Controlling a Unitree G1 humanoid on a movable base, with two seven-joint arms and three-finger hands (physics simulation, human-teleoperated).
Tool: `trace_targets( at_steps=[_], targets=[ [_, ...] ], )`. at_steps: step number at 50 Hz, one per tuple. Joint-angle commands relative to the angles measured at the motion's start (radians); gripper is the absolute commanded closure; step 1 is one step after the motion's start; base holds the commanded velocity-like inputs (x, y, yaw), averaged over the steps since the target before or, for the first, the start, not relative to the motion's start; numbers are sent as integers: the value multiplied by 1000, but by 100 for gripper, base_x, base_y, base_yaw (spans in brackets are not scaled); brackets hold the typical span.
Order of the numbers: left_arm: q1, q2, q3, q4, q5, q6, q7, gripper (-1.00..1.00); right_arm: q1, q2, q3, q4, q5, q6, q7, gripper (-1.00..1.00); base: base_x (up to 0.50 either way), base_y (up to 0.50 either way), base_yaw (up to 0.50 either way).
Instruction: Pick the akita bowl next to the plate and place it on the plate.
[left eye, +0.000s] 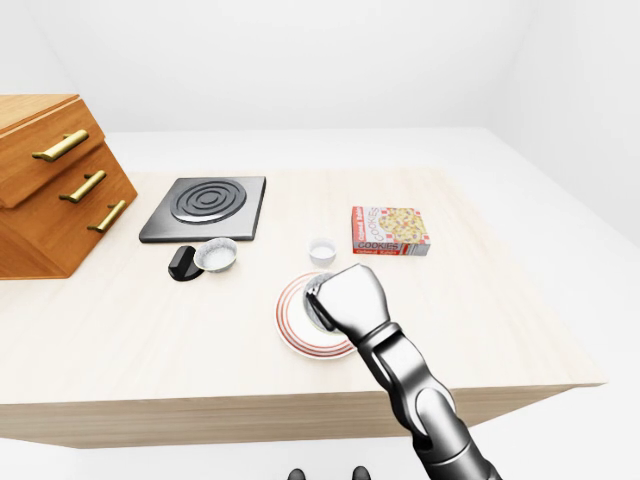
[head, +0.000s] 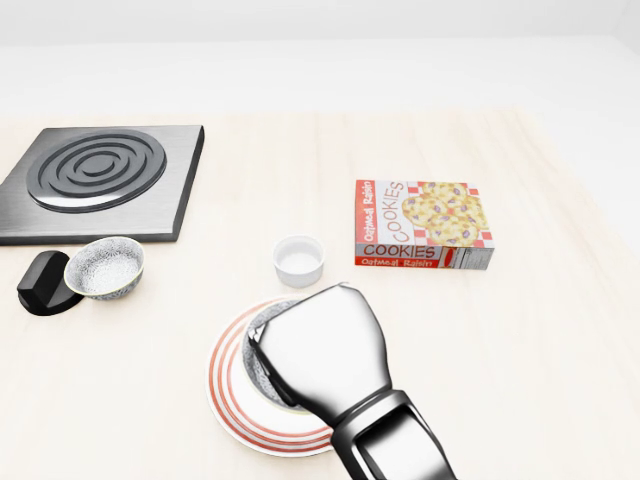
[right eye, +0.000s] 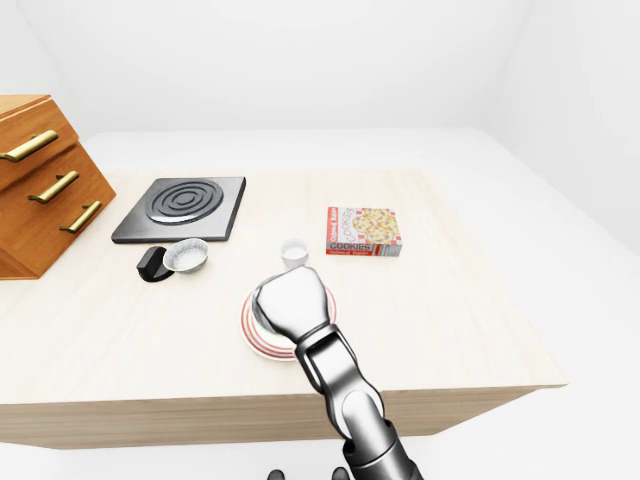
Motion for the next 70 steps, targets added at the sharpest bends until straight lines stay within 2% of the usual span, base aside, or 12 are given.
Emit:
trace_targets(
  at_steps=[1, 4, 9, 21, 38, 70],
  targets=[
    [0, -1, -2, -1, 3, 0, 2, -100, 6, -1, 14, 5, -15, 0, 5, 100, 0, 0, 0],
    [0, -2, -2, 0, 3, 0, 2, -100, 2, -5, 14, 12, -31, 0, -10, 100, 0, 0, 0],
    [-2, 1, -6, 7, 6, 0, 3, -100, -24, -11, 13, 63, -107, 0, -91, 100, 0, 0, 0],
    [-3, 1, -10, 14, 11, 0, 5, -100, -105, 2, -14, 191, -179, 0, -177, 100, 0, 0, 0],
    [-4, 0, -16, 16, 12, 0, 6, -100, -126, 25, -2, 314, -201, 0, -217, 100, 0, 0, 0],
    [-3, -4, -17, 8, 12, 0, 10, -100, -153, 29, -22, 399, -175, 0, -231, 100, 0, 0, 0]
  ],
)
